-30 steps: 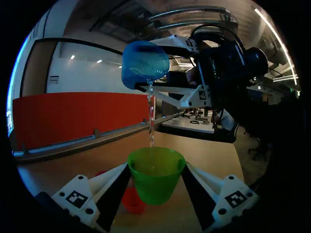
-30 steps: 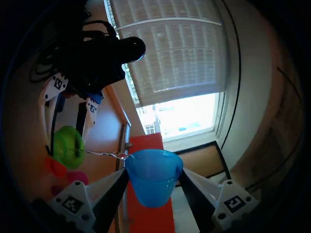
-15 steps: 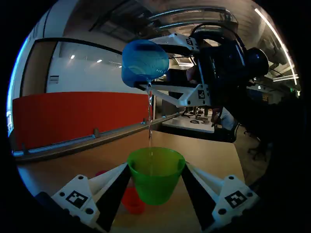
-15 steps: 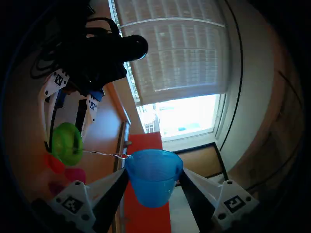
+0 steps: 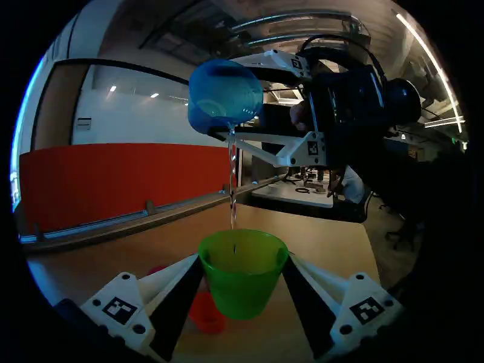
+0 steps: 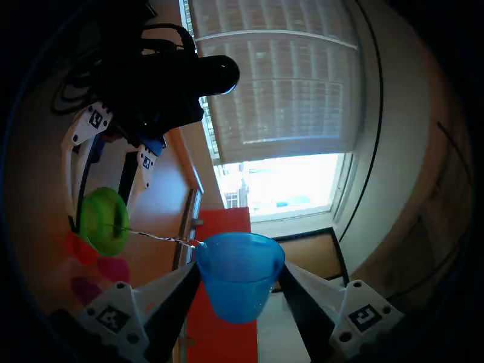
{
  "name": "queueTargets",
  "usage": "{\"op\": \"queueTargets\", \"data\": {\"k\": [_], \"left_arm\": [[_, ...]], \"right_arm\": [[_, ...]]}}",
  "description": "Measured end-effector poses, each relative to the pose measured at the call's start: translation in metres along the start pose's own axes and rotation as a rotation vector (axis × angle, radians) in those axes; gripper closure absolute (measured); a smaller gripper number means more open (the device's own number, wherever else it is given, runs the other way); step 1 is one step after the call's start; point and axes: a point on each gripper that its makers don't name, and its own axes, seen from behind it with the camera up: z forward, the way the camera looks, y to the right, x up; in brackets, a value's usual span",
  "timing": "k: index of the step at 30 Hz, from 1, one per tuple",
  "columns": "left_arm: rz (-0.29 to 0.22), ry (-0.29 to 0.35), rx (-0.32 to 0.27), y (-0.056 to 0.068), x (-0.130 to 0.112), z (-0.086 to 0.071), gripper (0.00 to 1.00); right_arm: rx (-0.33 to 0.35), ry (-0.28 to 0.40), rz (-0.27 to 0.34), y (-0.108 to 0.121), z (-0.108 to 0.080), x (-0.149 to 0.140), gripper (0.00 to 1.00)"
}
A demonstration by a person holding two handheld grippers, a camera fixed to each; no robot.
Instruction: Pour water
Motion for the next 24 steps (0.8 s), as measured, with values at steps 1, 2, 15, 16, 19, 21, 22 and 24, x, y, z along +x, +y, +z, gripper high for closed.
{"op": "queueTargets", "data": {"k": [1,2,15,16,19,21,22,24], "left_arm": [[0.0,0.0,0.0,0.0,0.0001,-0.0001,0.14],[0.0,0.0,0.0,0.0,0.0002,-0.0002,0.14],[-0.001,0.001,0.001,-0.0011,-0.0007,0.0006,0.14],[0.0,0.0,0.001,-0.0012,-0.0009,0.0007,0.14],[0.0,0.0,0.001,-0.0014,-0.0013,0.001,0.14],[-0.001,0.0,0.002,-0.0017,-0.0014,0.0011,0.14],[-0.001,0.0,0.002,-0.0018,-0.0013,0.0011,0.14],[-0.002,0.0,0.002,-0.0021,-0.0011,0.0013,0.14]], "right_arm": [[0.0,0.001,-0.002,0.0003,0.0002,0.0003,0.11],[-0.001,0.001,-0.004,0.0006,0.0004,0.0006,0.11],[-0.007,0.0,-0.048,0.0021,0.0038,0.0025,0.11],[-0.007,-0.001,-0.052,0.0023,0.004,0.0023,0.11],[-0.008,-0.001,-0.062,0.0029,0.0042,0.0021,0.11],[-0.008,-0.002,-0.069,0.0035,0.0041,0.0021,0.11],[-0.009,-0.002,-0.073,0.0036,0.004,0.0021,0.11],[-0.009,-0.002,-0.081,0.0041,0.0039,0.0022,0.11]]}}
